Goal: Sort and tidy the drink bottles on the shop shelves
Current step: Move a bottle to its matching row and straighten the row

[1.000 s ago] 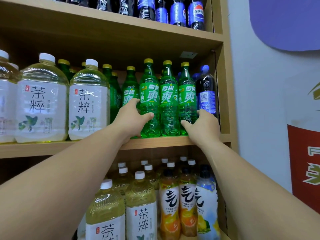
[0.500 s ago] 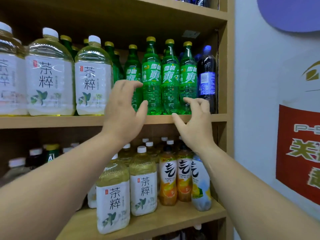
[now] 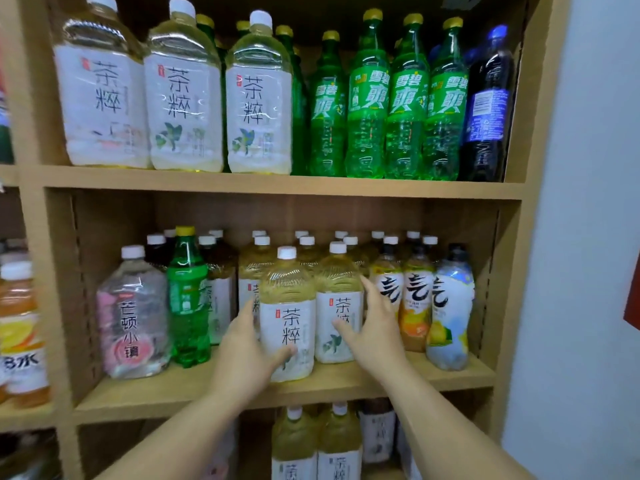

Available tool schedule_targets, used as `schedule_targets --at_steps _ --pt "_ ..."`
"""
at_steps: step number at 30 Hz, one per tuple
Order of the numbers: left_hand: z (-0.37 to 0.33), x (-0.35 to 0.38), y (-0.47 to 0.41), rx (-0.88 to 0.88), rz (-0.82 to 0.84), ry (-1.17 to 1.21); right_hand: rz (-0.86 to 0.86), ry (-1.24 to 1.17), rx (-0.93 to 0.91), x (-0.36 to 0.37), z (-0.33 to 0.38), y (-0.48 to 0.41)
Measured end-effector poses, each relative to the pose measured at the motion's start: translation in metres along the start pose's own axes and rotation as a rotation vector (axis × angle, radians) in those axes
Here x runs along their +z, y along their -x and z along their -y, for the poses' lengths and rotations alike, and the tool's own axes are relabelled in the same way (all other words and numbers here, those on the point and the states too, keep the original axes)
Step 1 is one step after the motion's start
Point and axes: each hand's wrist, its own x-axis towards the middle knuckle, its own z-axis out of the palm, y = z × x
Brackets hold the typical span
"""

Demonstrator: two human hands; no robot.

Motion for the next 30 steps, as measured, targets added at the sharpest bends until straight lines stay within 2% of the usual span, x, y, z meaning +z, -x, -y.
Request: schedule_targets --at_steps 4,9,11,13,15,17,18,20,22,24,27,30 --pt "-0.003 0.013 -0.008 0.011 -0.009 -0.006 -0.002 -0.016 -0.003 0.003 -0.002 0.002" --pt "0.0 0.018 -0.018 -0.007 -0.015 -0.021 0.117 -0.086 0.016 -0.005 -0.012 0.004" --pt "0.002 0.018 -0.022 -0.012 0.003 -0.019 0.112 -0.077 0.017 -0.015 -0.017 0.008" --pt "0.004 0.019 -0.024 -0.011 0.019 -0.018 -0.074 -0.015 0.012 -0.027 -0.027 0.012" --pt "0.005 0.022 -0.021 -0.012 -0.014 -0.049 -0.39 0.049 0.013 -0.042 -0.039 0.015" --pt "0.001 0.023 -0.013 -0.019 -0.138 -0.117 -0.631 0.06 0.064 -0.058 -0.051 0.016" --pt "-0.003 0.024 -0.008 0.006 -0.218 -0.135 -0.67 0.051 0.123 -0.066 -0.059 0.014" --pt "-0.017 0.027 0.004 0.119 -0.314 -0.13 -0.598 0.054 0.264 -0.079 -0.077 0.008" --pt "-0.035 0.036 0.016 0.253 -0.284 -0.086 -0.419 0.043 0.366 -0.083 -0.094 0.004" --pt "-0.053 0.048 0.025 0.319 -0.167 -0.007 -0.293 0.025 0.388 -0.082 -0.105 0.003" --pt "-0.076 0.067 0.031 0.302 0.056 0.11 -0.276 0.076 0.352 -0.083 -0.107 0.008" --pt "-0.09 0.088 0.026 0.247 0.212 0.193 -0.256 0.043 0.307 -0.081 -0.102 0.021"
